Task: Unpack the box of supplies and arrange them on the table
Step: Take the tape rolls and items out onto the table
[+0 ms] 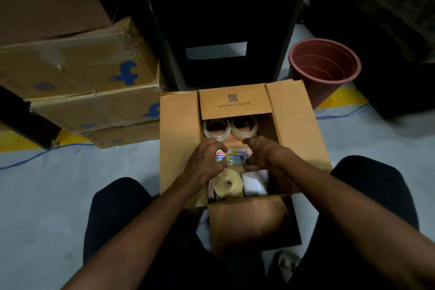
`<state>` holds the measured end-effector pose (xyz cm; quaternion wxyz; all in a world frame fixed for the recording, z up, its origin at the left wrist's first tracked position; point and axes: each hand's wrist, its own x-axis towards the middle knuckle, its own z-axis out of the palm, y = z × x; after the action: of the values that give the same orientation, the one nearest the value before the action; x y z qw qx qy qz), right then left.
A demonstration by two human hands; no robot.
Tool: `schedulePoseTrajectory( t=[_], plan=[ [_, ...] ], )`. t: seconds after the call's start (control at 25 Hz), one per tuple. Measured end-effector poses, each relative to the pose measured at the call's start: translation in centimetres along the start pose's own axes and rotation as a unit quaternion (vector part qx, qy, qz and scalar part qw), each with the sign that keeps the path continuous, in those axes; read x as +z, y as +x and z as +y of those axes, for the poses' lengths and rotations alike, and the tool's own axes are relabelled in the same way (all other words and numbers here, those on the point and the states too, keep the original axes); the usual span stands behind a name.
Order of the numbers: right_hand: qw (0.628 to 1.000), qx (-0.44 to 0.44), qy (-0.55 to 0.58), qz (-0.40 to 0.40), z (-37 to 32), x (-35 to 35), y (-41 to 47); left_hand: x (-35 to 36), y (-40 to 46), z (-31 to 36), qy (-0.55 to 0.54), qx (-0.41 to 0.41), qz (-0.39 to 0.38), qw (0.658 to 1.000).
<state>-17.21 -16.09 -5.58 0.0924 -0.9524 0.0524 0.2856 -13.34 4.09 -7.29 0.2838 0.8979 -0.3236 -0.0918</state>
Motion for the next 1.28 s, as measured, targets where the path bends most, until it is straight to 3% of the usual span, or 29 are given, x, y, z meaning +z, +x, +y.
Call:
schedulePoseTrajectory(
  t=[0.08,0.2,0.52,0.88,1.08,1.28],
  plan=[
    [0.995,-0.005,0.034,0.092,0.0,0.5,0.6,-0.5,0.8,-0.7,0.047,0.016,0.074,0.996],
    [0.992,0.006,0.024,0.123,-0.8,0.9,0.8,-1.5,1.6,-0.8,0.06,-0.027,0.134,0.989],
    [0.948,-0.003,0.037,0.316,-2.5,-1.2,0.7,-2.4,1.6,-1.2,0.048,-0.087,0.147,0.984],
    [0.961,0.026,-0.03,0.272,-0.3,-7.1,6.9,-2.9,1.4,-2.2,0.023,-0.102,0.147,0.984],
    [0.967,0.049,0.003,0.25,-0.3,-7.1,8.8,-2.6,1.5,-2.2,0.021,-0.104,0.15,0.983],
    [0.959,0.05,0.02,0.278,-0.1,-6.5,9.7,-2.4,1.5,-2.3,0.02,-0.096,0.164,0.982]
  ],
)
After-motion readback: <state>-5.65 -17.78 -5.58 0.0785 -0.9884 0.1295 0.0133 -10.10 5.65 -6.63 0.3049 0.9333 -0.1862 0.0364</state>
